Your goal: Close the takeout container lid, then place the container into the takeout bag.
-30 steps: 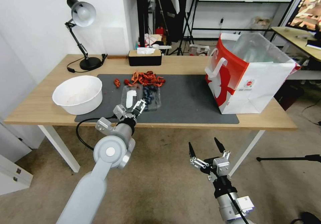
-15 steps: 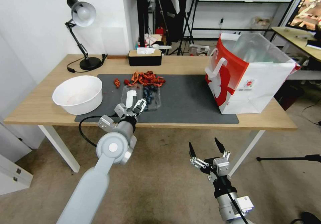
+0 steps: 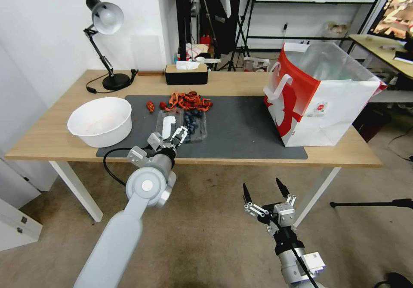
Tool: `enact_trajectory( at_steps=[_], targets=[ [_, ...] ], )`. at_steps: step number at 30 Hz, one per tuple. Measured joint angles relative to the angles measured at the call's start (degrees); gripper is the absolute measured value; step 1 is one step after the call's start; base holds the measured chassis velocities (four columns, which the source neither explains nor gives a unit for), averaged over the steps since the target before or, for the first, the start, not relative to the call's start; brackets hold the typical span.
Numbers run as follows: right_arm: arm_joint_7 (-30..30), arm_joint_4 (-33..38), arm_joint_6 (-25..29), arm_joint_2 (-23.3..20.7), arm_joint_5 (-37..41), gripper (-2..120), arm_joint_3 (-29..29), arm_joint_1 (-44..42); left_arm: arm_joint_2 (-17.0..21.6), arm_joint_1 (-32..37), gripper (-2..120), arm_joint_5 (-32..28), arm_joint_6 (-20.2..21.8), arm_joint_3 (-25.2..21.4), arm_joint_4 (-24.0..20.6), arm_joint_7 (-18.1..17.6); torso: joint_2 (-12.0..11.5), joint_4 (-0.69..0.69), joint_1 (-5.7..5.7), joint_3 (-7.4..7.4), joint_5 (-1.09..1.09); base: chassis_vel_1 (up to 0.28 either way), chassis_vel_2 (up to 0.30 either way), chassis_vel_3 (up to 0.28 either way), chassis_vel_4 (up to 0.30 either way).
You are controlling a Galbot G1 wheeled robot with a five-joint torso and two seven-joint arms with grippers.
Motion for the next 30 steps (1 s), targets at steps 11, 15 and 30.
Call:
enact_trajectory(
  at_steps=[11,15,30],
  targets=[
    [-0.09,-0.46,0.48,0.63,-0.69,100,-0.46,-0.35,-0.17,0.29,100,0.39,-3.35,-0.31,0.74,3.29,0.00,-0.01,0.00,0.00,0.00,0.000,0.000,0.000,0.000],
    [-0.11,-0.56,0.57,0.67,-0.83,100,-0.50,-0.40,-0.15,1.08,100,1.79,-4.52,-0.29,0.48,5.60,0.00,0.00,0.00,0.00,0.00,0.000,0.000,0.000,0.000],
    [-0.18,-0.81,0.91,0.92,-1.36,100,-0.79,-0.47,1.57,4.47,100,20.46,-8.01,2.41,0.93,16.81,0.00,0.00,0.00,0.00,0.00,0.000,0.000,0.000,0.000]
  ],
)
